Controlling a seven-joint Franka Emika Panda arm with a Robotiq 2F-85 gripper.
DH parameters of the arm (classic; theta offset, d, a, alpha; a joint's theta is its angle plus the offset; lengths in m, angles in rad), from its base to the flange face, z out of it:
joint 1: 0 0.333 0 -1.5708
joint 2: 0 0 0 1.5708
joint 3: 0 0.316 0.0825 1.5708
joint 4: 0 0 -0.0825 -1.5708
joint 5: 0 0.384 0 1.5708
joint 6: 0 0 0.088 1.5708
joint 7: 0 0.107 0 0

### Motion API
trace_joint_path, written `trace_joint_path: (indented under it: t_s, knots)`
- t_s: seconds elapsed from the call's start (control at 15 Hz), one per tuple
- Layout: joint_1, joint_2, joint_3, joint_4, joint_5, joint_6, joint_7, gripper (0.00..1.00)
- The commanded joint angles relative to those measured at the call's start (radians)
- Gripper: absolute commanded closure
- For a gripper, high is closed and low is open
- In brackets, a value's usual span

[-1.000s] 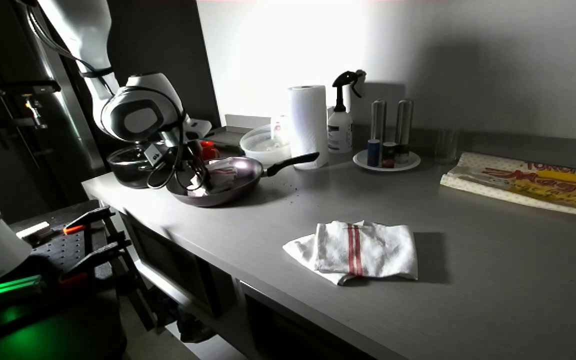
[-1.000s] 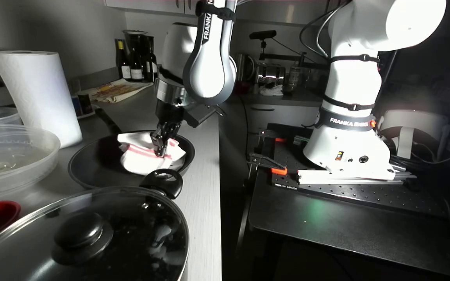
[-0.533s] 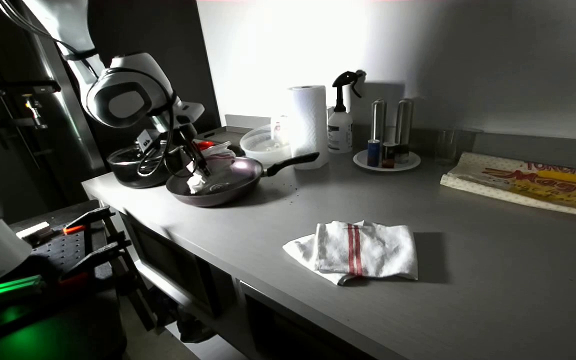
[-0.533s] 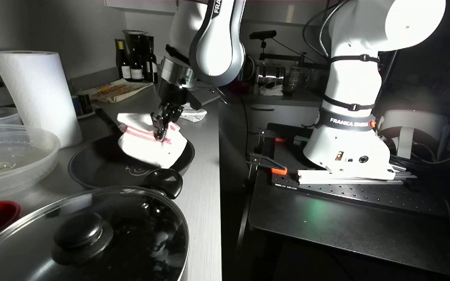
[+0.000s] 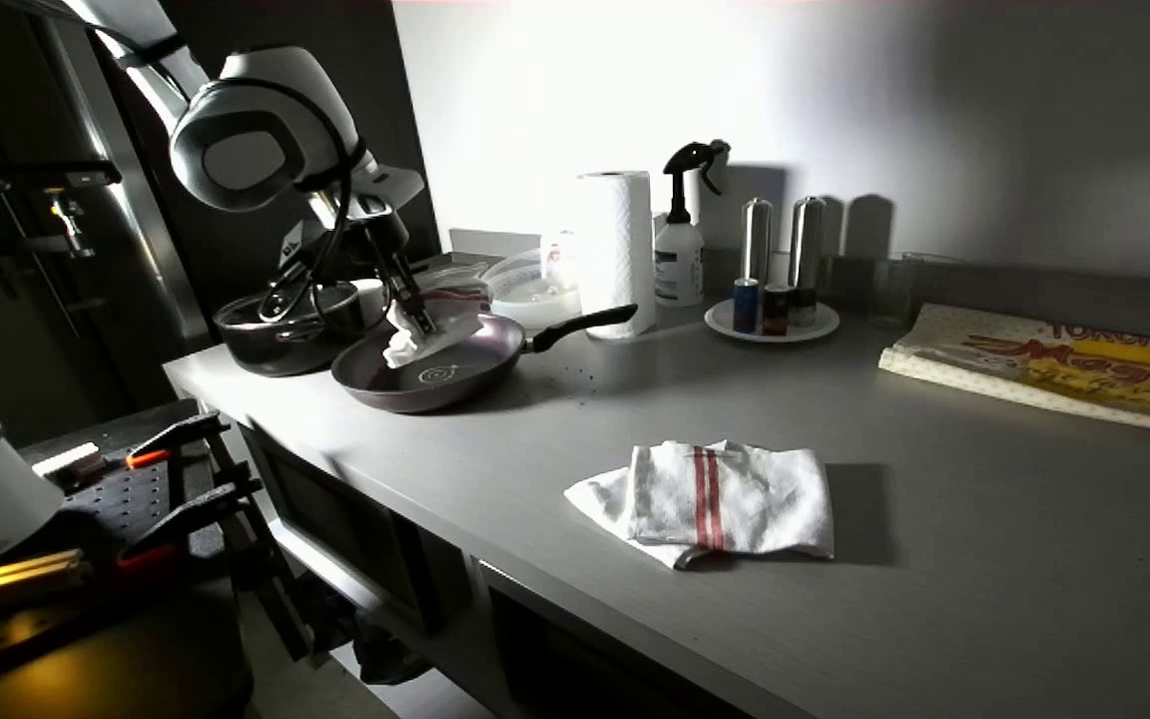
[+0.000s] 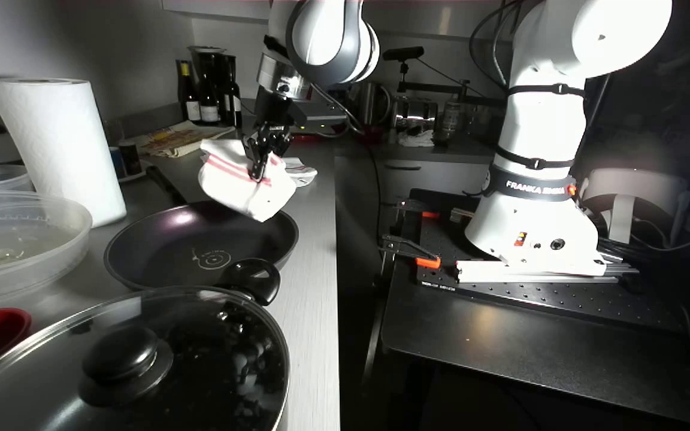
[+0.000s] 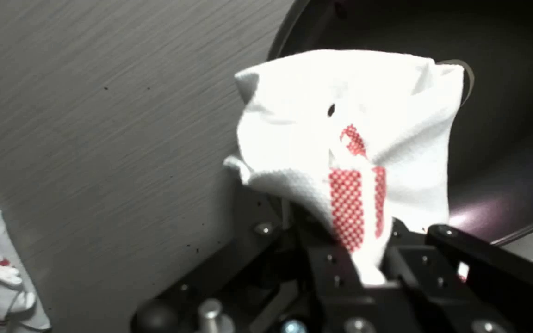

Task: Use the left towel to clean the pan

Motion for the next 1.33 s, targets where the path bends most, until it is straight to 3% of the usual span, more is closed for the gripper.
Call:
trace_joint_path:
  t_s: [0.0,0.6,0.93,1.27]
  knots:
    - [-0.097,-0.035,0.037,0.047,0.101,-0.146,-0.044,0.96]
    - [-0.252,0.153,-0.019,0.316,0.276,-0.449,-0.162,0.96]
    - [-0.295,0.384,-0.016,0.498,0.279,-0.51,-0.13,0.96]
    - [-0.332,0.533,-0.007,0.623,0.268,-0.55,-0.119,0.96]
